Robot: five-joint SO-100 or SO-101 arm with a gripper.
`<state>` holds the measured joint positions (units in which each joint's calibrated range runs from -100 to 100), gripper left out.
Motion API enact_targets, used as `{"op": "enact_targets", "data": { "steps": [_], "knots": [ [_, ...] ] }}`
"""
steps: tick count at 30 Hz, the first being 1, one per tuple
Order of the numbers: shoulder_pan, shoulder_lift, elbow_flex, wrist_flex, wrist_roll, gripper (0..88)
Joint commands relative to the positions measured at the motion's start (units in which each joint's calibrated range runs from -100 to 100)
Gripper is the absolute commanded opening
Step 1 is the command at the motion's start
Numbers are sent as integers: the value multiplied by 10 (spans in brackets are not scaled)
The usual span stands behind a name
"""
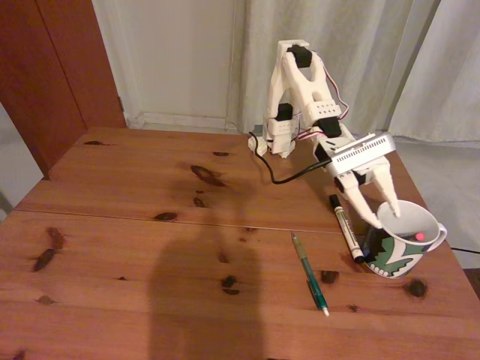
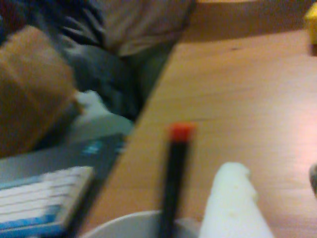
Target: Clean up the desk and place the pens and markers into the cup
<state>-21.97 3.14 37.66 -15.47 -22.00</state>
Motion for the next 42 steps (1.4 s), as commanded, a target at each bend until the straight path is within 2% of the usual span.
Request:
{"op": "enact_targets", "data": {
  "steps": [1,7,13,29,42],
  "knots": [
    [30,-29,-93,130,12,123],
    [49,-29,-186,355,29,123],
    [50,-29,-189,454,63,123],
    [93,71,-201,459,116,123],
    [92,149,-237,459,118,123]
  ]
}}
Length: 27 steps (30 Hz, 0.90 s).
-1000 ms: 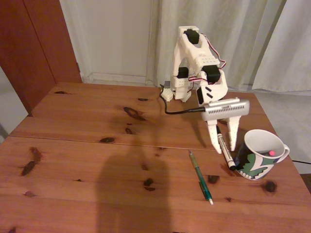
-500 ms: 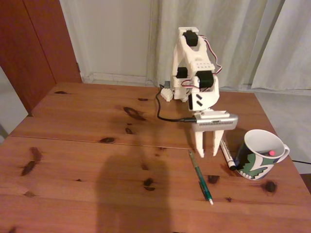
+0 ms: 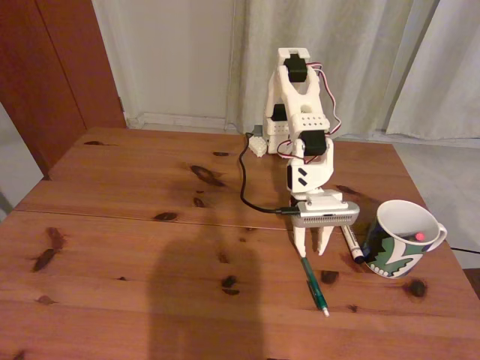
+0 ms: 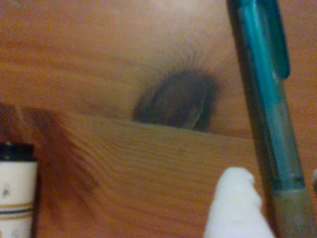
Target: Clean up the desk and place the pens and markers into the cup
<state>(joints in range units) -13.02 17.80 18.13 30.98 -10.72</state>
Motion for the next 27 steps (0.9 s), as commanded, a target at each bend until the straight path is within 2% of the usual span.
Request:
{"op": "enact_targets", "data": {
  "steps": [1,18,23,27],
  "knots": [
    [3,9,-44,-6,6,123],
    [16,43,-55,-6,6,119],
    [20,43,-49,-6,6,0],
    [20,36,-52,-6,1,8]
  ]
}}
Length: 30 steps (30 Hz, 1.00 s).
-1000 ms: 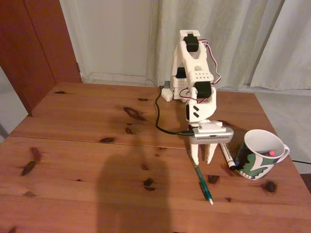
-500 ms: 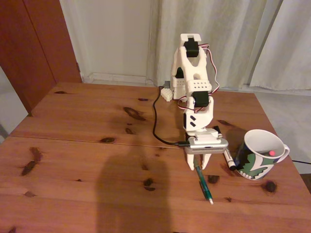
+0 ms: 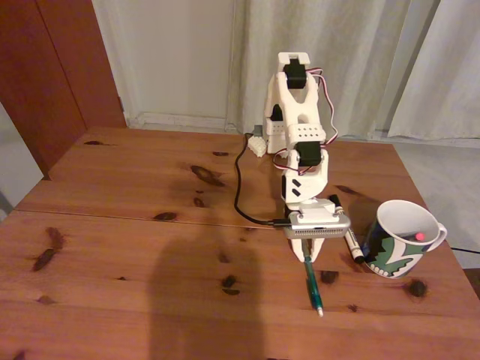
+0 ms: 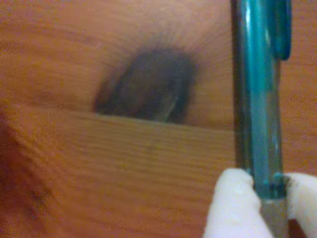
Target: Clean up the desk and place the pens and markers into the cup
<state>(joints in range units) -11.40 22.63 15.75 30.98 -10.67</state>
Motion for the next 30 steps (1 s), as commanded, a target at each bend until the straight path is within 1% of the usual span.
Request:
{"op": "enact_targets", "data": {
  "steps": [1,5,10,15,22,30],
  "knots": [
    [3,-13,-28,-7,0,8],
    [3,-19,-40,-20,-31,8],
    [-1,-86,-35,-84,-76,7],
    [3,-177,-9,-154,-105,7],
    [0,-267,75,-246,-132,7],
    [-9,-422,254,-322,-160,6]
  ]
}}
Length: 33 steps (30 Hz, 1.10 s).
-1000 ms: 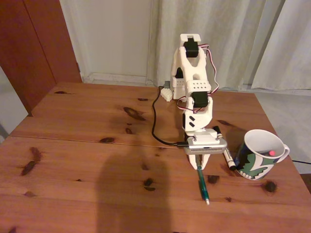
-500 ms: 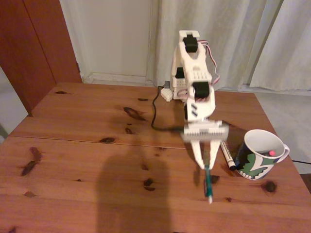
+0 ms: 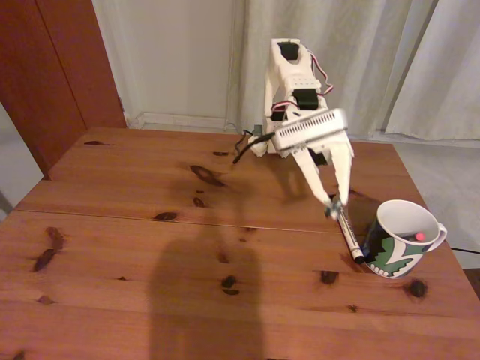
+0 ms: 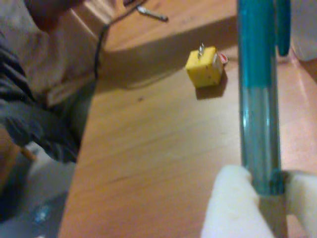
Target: Clean up the desk and place the pens and markers into the cup
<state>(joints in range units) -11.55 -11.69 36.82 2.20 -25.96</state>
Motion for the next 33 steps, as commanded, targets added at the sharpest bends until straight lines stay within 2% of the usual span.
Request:
{"op": "enact_targets", "data": {
  "steps": [1,11,24,30,33],
  "knots": [
    [-15,-99,67,-40,-9,6],
    [-80,-218,170,-48,-10,6],
    [-108,-213,175,-135,-27,5],
    [-116,-166,163,-139,-35,5],
    [-116,-131,148,-175,-39,5]
  ]
}}
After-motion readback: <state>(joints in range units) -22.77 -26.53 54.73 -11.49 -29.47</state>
